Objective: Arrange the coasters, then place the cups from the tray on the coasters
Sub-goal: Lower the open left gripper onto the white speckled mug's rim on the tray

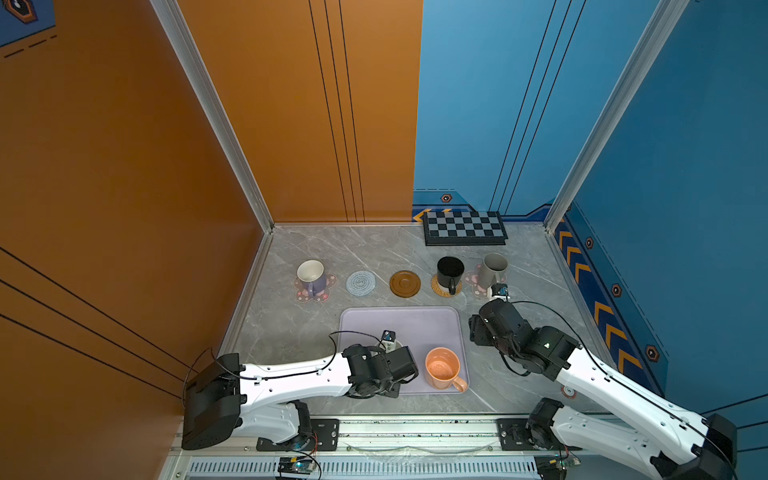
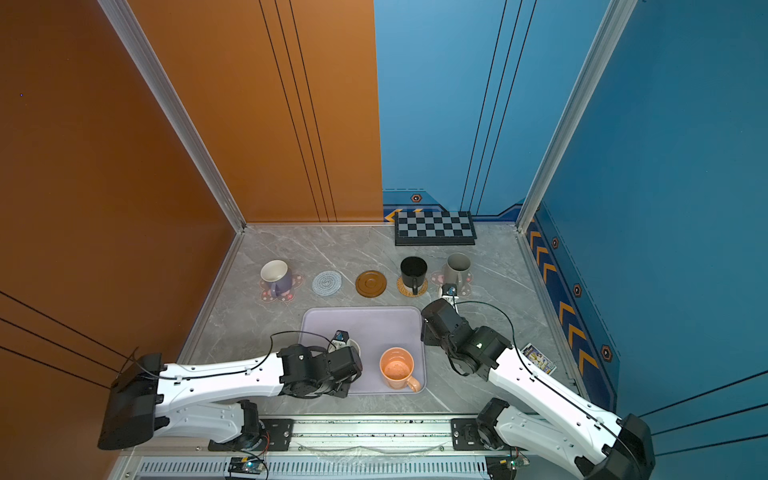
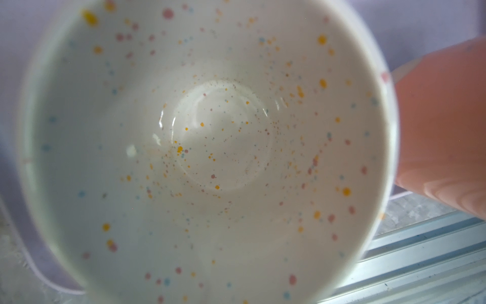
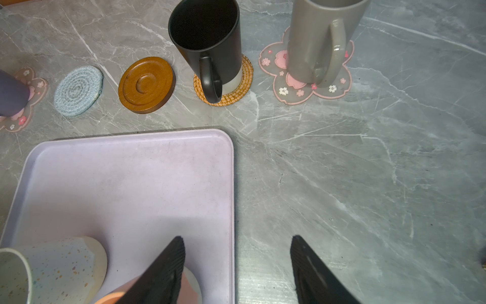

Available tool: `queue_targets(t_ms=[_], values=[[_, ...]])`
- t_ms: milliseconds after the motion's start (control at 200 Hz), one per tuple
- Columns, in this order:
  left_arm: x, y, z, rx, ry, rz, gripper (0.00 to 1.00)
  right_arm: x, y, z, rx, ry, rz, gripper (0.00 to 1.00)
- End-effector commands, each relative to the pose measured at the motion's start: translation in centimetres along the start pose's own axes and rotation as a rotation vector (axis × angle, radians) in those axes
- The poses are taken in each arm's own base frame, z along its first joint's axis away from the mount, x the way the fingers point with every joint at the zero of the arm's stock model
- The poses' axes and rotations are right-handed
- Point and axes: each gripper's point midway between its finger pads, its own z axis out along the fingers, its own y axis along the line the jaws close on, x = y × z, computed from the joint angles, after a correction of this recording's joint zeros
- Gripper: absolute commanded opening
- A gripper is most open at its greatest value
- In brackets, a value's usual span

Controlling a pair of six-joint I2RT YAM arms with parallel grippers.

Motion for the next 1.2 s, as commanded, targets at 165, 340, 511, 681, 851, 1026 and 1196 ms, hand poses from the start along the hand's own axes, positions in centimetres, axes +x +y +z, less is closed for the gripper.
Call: queue_targets(t_ms=[165,340,511,681,851,1026,1196], values=[[-0.6,-0.3,-0.1,0.005,-0.036,0.004,0.30,0.0,-0.1,-0.2,-0.012,0.000,0.017,0.67],[-0.5,-0.3,0.2,0.014,-0.038,-0.003,0.23,0.0,0.1,-0.1,-0.015,0.005,0.020,0.67],[-0.2,-0.2,0.4,0.006,-0.031,0.002,0.13,0.0,0.1,-0.1,-0.015,0.005,0.022,0.67],[0.0,0.0,0.6,-0.003,-0.026,0.015,0.14,-0.3,-0.1,-0.3,-0.014,-0.005,0.025,0.67],[-0.1,0.3,0.6,-0.004,-0.033,0.015,0.13,-0.4,-0.3,-0.4,-0.007,-0.010,0.030,0.67],[0.1,0.9,0.8,-0.019,-0.033,-0.002,0.00,-0.6,-0.3,-0.5,-0.007,-0.011,0.033,0.67],[0.3,1.1,1.0,-0.027,-0.026,-0.002,0.00,-0.7,-0.3,-0.5,-0.008,-0.011,0.034,0.67]])
